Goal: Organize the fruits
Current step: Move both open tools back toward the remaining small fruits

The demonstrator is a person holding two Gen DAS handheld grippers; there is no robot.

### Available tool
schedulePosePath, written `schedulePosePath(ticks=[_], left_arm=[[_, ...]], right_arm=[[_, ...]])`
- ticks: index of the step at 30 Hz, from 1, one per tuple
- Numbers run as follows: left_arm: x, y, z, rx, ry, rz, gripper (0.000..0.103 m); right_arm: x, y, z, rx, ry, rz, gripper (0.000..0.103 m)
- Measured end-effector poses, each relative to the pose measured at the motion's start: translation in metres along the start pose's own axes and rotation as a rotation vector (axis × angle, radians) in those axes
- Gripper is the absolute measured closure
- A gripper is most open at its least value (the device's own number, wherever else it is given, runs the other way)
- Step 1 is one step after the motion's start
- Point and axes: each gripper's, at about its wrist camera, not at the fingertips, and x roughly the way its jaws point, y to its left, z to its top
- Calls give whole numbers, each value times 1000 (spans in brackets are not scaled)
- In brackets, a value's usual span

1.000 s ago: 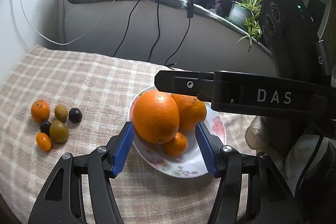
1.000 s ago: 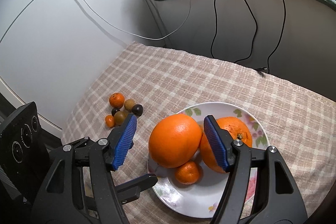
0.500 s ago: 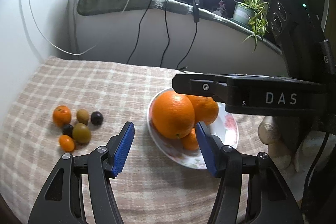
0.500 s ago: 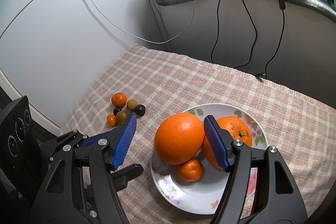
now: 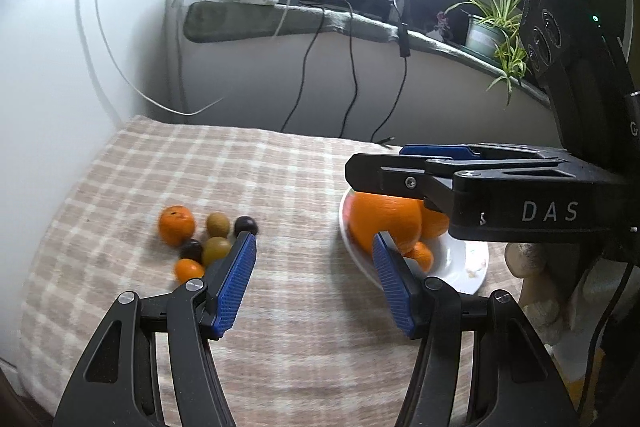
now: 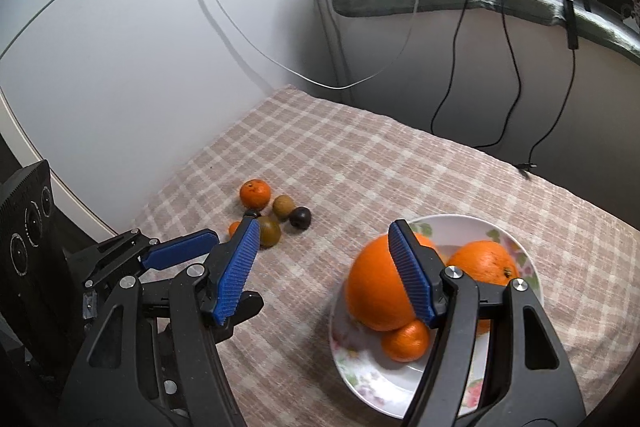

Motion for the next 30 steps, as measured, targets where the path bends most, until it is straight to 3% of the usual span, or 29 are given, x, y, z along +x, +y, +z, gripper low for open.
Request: schedulePosePath(ticks=[8, 11, 14, 30], left_arm=[[-7, 18, -5, -6, -9, 33, 43], [-8, 25, -7, -9, -10, 45, 43], [-10, 35, -10, -17, -5, 60, 43], [1, 86, -33, -82, 78, 50, 43]], right_arm=[[9, 12, 3, -23, -15, 3, 33], [12, 15, 5, -34, -16, 3, 26], [16, 17, 6, -46, -10, 2, 26], [51, 35, 11, -87, 137, 72, 26]])
